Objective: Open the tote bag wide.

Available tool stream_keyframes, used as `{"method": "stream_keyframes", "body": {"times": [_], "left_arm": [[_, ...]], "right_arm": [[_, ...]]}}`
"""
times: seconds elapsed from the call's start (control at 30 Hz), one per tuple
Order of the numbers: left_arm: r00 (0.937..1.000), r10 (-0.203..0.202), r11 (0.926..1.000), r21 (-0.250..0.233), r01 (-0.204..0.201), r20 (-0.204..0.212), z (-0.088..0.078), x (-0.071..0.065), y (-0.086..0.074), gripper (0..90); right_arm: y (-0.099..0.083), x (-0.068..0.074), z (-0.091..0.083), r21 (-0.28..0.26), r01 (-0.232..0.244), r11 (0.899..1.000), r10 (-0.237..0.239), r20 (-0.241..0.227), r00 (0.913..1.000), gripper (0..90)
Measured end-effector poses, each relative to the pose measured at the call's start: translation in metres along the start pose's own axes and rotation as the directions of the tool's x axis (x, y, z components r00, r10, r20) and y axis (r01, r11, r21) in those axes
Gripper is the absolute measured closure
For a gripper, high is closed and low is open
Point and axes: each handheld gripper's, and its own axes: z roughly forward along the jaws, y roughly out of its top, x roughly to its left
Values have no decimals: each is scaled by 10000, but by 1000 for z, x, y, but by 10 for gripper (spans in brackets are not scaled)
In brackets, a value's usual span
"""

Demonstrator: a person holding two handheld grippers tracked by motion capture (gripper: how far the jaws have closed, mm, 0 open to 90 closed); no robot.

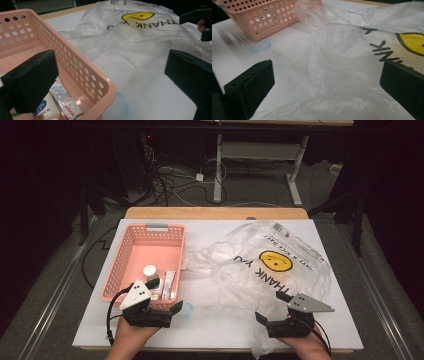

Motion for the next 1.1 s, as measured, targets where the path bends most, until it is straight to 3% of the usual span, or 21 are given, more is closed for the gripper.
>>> {"method": "stream_keyframes", "body": {"times": [0.13, 0.37, 0.57, 0.67, 0.83, 0.97, 1.1], "left_arm": [[10000, 15, 10000, 43, -15, -56, 0, -1, 1, 0], [9998, -110, 9997, 202, 114, -154, 1, -1, 1, 0], [9998, -48, 9997, 242, 53, -213, 1, 1, 1, 0], [10000, 3, 9998, 216, -1, -86, -1, 0, 1, 0], [9998, -167, 9994, 313, 165, 54, -1, 0, 2, 0], [9999, -127, 9999, 15, 127, -89, -3, -1, 0, 0], [9999, -26, 9999, 132, 28, -163, 0, -3, -1, 0]], "right_arm": [[7, -2, 12, 272, 255, 9993, -263, 307, 9992, 0], [31, -13, 35, 542, 725, 9959, -744, 340, 9966, 0], [48, -27, 55, 613, 708, 9956, -730, 357, 9967, 0], [48, -29, 55, 541, 562, 9970, -582, 351, 9977, 1], [45, -28, 58, 1050, 671, 9922, -682, 74, 9976, 0], [43, -29, 60, 1455, 782, 9863, -761, -204, 9969, 3], [41, -27, 59, 1707, 964, 9806, -890, -500, 9948, 101]]}}
